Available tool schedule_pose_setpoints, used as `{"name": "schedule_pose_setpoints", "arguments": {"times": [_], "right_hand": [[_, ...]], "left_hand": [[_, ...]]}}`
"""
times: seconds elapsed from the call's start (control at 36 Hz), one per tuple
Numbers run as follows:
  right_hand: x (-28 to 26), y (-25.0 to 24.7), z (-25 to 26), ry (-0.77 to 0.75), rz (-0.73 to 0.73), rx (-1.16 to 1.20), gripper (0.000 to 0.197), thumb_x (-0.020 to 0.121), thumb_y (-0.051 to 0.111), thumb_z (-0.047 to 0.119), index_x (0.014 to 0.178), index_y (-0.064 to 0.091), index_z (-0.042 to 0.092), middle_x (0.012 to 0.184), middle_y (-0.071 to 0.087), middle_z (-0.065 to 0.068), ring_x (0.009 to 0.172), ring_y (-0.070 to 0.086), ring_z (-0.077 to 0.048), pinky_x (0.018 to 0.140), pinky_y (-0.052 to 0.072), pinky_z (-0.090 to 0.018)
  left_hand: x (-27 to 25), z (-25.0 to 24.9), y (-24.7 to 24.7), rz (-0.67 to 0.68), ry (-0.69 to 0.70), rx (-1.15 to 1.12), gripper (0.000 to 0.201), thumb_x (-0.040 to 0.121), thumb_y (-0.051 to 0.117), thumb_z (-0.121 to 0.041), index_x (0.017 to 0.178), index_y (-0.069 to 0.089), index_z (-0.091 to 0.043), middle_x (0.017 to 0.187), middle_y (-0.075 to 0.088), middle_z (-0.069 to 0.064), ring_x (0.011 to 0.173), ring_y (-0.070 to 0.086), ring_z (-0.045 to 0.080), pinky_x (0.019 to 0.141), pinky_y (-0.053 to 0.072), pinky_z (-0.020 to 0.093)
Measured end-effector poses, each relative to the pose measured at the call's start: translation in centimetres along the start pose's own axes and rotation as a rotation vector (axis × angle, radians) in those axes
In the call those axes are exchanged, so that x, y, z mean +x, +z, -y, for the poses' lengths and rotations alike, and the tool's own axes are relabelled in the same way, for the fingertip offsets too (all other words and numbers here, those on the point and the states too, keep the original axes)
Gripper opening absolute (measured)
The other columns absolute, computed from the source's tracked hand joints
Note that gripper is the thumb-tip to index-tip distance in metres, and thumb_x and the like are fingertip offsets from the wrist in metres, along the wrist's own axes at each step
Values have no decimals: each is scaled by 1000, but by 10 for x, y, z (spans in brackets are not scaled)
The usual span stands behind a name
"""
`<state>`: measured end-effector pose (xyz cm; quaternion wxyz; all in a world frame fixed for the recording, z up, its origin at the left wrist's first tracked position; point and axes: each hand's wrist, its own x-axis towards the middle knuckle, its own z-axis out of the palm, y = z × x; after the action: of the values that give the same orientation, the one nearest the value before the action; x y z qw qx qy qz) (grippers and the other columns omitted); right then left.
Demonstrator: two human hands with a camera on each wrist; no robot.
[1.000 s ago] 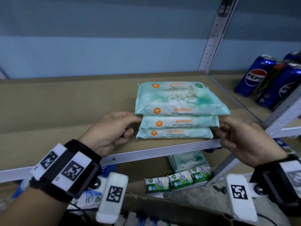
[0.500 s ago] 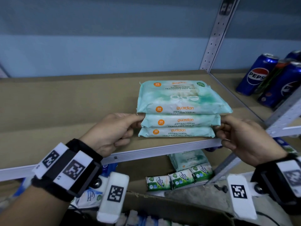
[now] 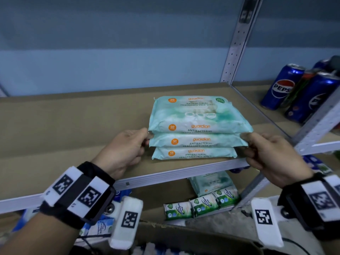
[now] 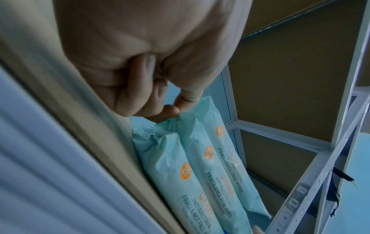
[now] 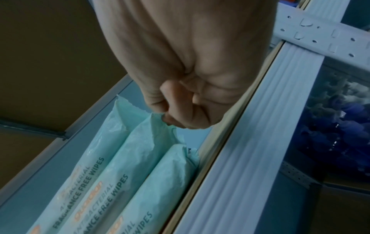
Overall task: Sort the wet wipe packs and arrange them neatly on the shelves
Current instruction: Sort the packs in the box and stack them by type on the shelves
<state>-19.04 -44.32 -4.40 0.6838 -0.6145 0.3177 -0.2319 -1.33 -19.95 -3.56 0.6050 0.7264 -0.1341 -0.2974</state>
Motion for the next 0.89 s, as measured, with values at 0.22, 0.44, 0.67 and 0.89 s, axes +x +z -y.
{"name": "schedule_pose_setpoints", "arguments": {"times": [0.22,0.44,0.67,0.89], "right_hand": [[-11,-8,6,108,-5,-36,18,93,62,15,92,65,-3,82,74,-13,47,52,-14,29,26,-19],[-13,-16,-3,91,55,-202,18,86,71,15,95,72,0,88,63,-36,53,38,-23,29,21,-16],[-13,-12,-7,143,150,-221,23,82,74,28,91,70,7,60,43,-15,34,19,-12,32,16,-12],[-12,-9,-6,149,176,-185,20,79,74,27,80,68,8,70,38,-20,36,16,-11,32,14,-11]], "left_hand": [[-1,3,-3,7,-34,-110,16,97,57,-18,91,67,-6,76,63,4,44,42,10,29,24,15],[-6,3,0,36,-102,17,11,94,59,-8,98,66,-2,70,70,3,38,46,6,27,21,12],[-5,5,-2,84,-155,-86,14,95,53,-2,100,63,6,88,61,14,32,26,2,26,14,7],[-7,2,0,66,-148,23,12,98,51,-4,91,61,1,65,64,6,27,36,3,24,14,8]]}}
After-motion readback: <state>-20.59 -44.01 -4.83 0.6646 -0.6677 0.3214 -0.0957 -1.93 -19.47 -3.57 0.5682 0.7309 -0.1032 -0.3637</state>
